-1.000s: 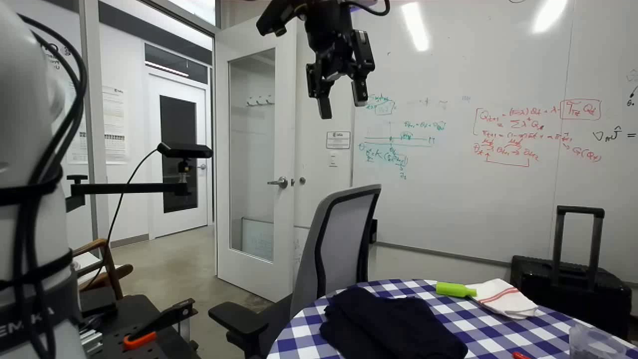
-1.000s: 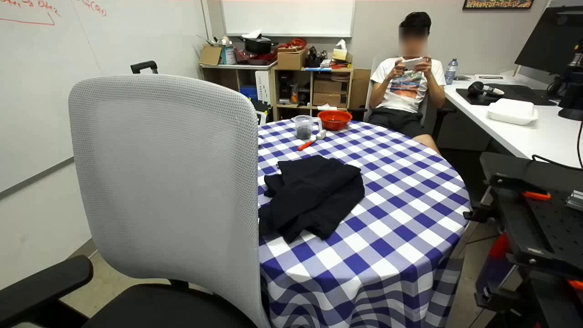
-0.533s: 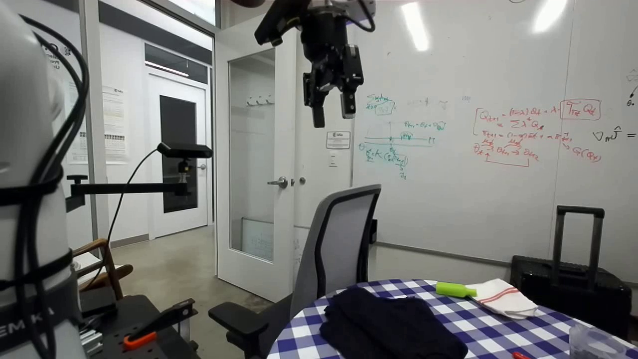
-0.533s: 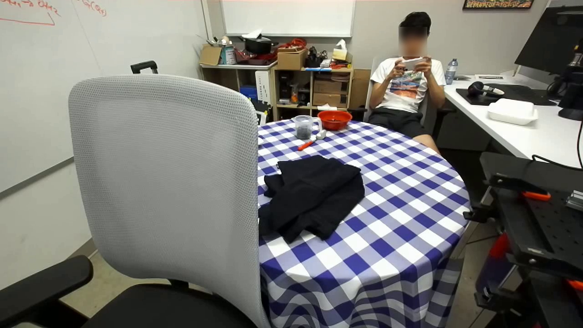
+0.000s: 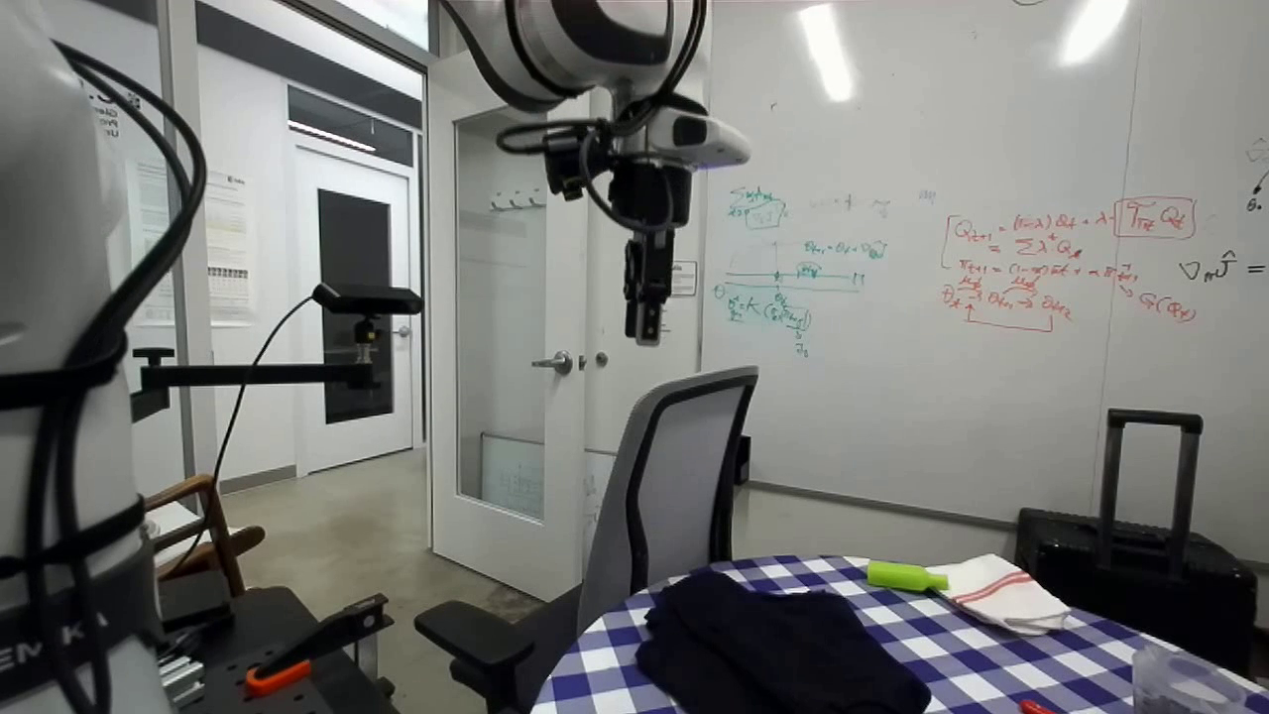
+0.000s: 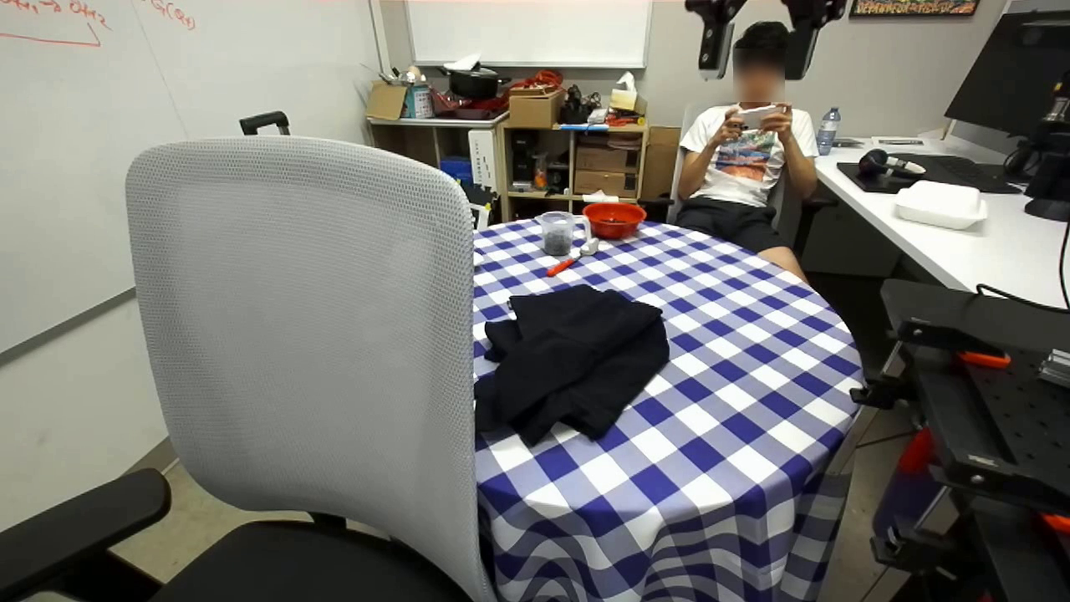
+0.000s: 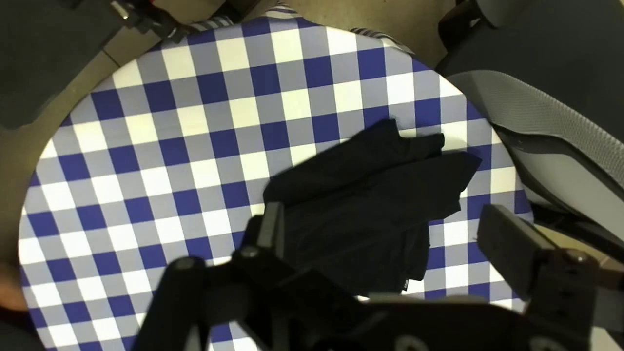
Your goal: Put the black cloth on the chair
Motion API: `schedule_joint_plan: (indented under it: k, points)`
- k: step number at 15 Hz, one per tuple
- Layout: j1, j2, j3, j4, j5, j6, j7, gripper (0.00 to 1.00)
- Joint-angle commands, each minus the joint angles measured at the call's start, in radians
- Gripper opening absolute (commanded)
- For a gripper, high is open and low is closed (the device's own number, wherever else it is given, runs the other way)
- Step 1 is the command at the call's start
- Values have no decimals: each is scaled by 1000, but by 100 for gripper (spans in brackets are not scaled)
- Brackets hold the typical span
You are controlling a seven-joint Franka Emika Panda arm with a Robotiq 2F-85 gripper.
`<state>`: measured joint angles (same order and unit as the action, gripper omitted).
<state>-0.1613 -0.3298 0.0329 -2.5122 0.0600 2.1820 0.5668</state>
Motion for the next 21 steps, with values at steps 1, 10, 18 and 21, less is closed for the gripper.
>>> schedule_joint_plan:
  k: [1,10,18,21]
  points:
    - [10,160,3,29,70,138,158,100]
    - [100,553,-20,132,300,563,458,100]
    - [178,903,-46,310,475,976,663,100]
    - [239,1020,-115,370,502,1063,769,100]
